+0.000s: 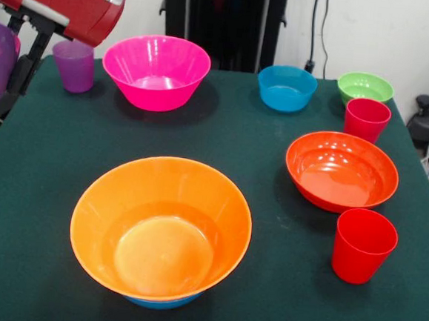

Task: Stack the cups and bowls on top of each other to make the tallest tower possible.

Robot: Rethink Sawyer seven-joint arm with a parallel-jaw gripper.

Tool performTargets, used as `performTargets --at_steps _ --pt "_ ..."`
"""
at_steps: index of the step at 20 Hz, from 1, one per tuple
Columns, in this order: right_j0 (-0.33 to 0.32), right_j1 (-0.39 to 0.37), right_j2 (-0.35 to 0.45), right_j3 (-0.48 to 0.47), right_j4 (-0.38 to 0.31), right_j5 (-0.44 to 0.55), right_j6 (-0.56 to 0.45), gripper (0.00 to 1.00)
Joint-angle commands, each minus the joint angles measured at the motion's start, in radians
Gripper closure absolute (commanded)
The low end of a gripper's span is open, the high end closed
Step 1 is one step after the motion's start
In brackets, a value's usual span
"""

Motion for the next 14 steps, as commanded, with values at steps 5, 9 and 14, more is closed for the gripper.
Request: performTargets --at_steps 5,9,14 --pt "0.048 -0.025 0.139 0.054 -0.124 0.057 -0.080 1.00" --pt "0.111 -0.002 0.088 0.034 -0.126 0.098 0.013 1.00" --pt "0.179 0.020 0.033 0.003 -0.124 0.140 0.082 1.00"
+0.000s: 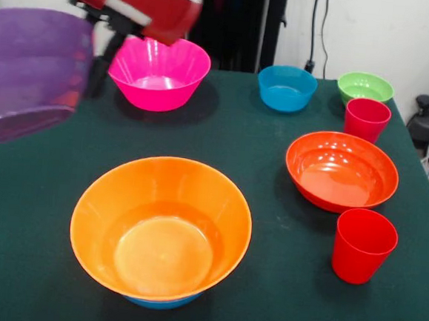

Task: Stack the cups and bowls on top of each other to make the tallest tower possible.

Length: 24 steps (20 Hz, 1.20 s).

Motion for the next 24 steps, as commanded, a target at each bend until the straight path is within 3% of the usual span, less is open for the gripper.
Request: performTargets --at_steps 1,16,24 --pt "0.096 0.044 0.019 -0.009 -0.062 0.150 0.088 1.00" --pt "0.243 0.145 -0.073 -0.240 -0.003 0.383 0.196 1.00" --pt "0.282 0.219 -0.131 -0.433 0.009 0.507 0.226 1.00"
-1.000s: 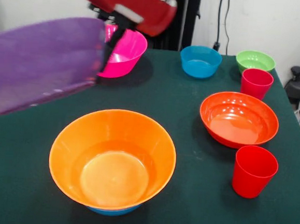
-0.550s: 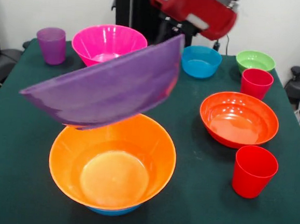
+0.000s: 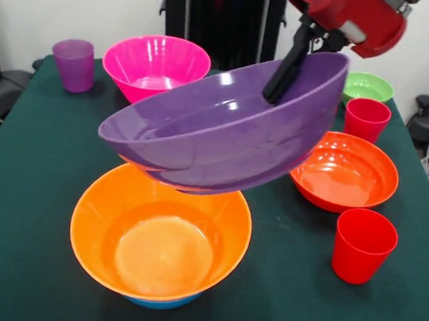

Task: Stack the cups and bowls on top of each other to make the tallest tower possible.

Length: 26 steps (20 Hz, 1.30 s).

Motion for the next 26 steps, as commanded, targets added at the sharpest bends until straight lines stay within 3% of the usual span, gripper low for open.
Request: performTargets --at_steps 1,12,18,26 --pt "0.022 0.097 -0.003 -0.210 0.013 0.189 0.218 1.00" --pt "-0.045 0.327 -0.069 -0.663 0.113 0.423 0.212 1.00" --pt "-0.107 0.444 -0.194 -0.872 0.201 0.518 0.191 1.00" --pt "-0.171 0.452 -0.341 -0.922 0.307 0.554 0.085 1.00"
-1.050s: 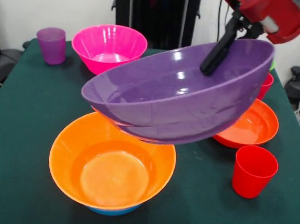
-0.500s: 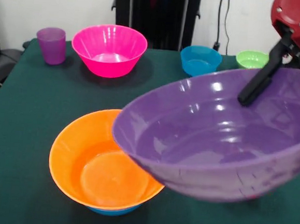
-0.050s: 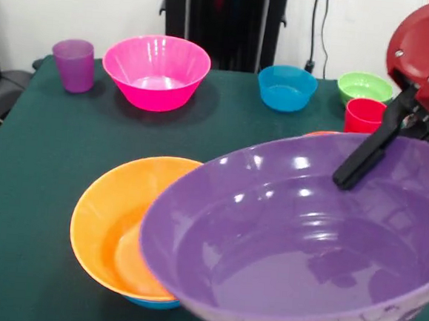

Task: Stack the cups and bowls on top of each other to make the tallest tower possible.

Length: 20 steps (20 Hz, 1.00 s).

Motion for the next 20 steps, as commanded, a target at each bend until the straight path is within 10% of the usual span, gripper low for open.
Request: performTargets --at_steps 1,8,20 --pt "-0.060 0.020 -0.113 -0.126 0.074 0.144 0.053 1.00" --pt "-0.104 -0.004 -0.252 -0.155 0.146 0.176 -0.092 1.00" --pt "-0.071 0.017 -0.427 -0.122 0.162 0.246 -0.062 1.00"
